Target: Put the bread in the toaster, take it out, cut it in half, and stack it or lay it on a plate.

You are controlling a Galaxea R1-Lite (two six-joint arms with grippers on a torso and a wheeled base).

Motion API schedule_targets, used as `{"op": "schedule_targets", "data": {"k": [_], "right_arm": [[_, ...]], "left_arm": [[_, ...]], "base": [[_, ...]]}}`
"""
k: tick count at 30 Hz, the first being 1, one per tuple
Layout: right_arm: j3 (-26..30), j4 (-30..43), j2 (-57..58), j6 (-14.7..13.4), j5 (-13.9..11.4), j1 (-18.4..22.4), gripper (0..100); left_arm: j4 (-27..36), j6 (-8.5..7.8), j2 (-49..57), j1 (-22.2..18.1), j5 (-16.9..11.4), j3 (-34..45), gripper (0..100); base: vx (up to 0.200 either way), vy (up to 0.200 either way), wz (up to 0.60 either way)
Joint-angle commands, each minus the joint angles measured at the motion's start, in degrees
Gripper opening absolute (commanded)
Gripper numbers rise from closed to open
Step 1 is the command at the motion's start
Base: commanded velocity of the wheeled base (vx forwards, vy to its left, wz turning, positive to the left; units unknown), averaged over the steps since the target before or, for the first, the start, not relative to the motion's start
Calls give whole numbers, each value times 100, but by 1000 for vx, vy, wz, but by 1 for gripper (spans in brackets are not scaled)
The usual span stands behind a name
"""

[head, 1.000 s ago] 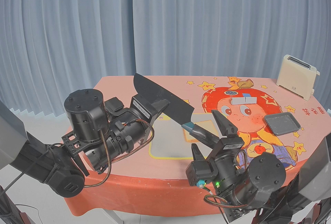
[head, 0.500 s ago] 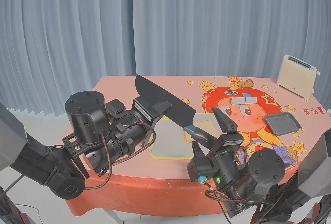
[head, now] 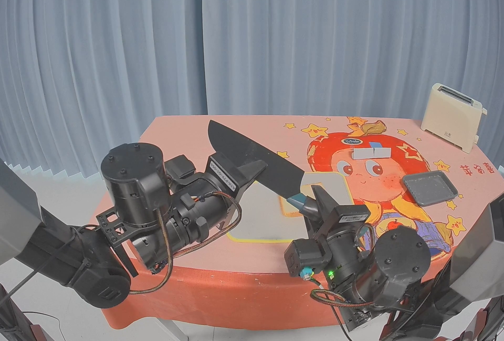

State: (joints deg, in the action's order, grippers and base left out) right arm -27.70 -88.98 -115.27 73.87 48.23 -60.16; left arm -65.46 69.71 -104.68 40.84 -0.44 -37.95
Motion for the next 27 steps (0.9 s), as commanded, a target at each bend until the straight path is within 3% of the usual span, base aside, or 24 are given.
{"op": "schedule_targets", "data": {"k": [1,12,13,25,27], "right_arm": [[1,-85,5,4,-6,-13,0],[28,-85,31,4,-6,-31,0],[28,-85,31,4,-6,-31,0],[45,-76,84,-22,3,-13,0],[54,-85,75,-128,11,4,0]], "left_arm": [[-10,-1,0,12,-9,7,0],[-19,8,0,82,-53,104,0],[-19,8,27,91,-62,121,100],[-45,8,27,91,-53,121,100],[-45,8,27,82,-53,112,100]], "base": [[0,0,0],[0,0,0],[0,0,0],[0,0,0],[0,0,0]]}}
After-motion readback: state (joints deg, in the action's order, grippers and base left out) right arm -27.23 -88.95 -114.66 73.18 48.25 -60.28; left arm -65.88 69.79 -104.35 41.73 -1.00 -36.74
